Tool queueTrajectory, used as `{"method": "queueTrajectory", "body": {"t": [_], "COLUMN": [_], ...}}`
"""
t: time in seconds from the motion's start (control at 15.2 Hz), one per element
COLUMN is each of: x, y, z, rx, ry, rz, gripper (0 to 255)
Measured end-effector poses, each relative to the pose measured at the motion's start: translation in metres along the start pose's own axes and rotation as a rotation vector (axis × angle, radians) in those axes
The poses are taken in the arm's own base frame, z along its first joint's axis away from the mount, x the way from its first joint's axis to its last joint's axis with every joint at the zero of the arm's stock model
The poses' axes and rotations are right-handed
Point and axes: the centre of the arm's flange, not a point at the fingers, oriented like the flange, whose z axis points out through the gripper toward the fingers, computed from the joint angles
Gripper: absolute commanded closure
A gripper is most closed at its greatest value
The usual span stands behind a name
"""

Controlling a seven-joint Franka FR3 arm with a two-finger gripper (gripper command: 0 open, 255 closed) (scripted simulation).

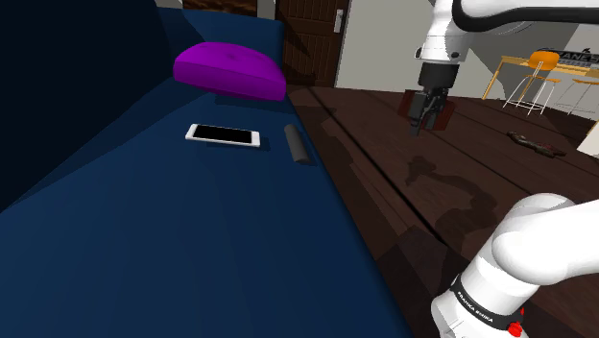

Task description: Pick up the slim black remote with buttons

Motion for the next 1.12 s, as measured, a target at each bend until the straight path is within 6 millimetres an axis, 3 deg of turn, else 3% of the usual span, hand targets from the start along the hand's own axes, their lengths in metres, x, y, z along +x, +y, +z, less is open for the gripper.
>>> {"method": "queueTrajectory", "body": {"t": [0.2,1.12], "x": [0.006,0.102], "y": [-0.011,-0.148], "z": [0.001,0.005], "rx": [0.011,0.14], "ry": [-0.003,-0.042], "rz": [0.025,0.326], "gripper": [0,0]}}
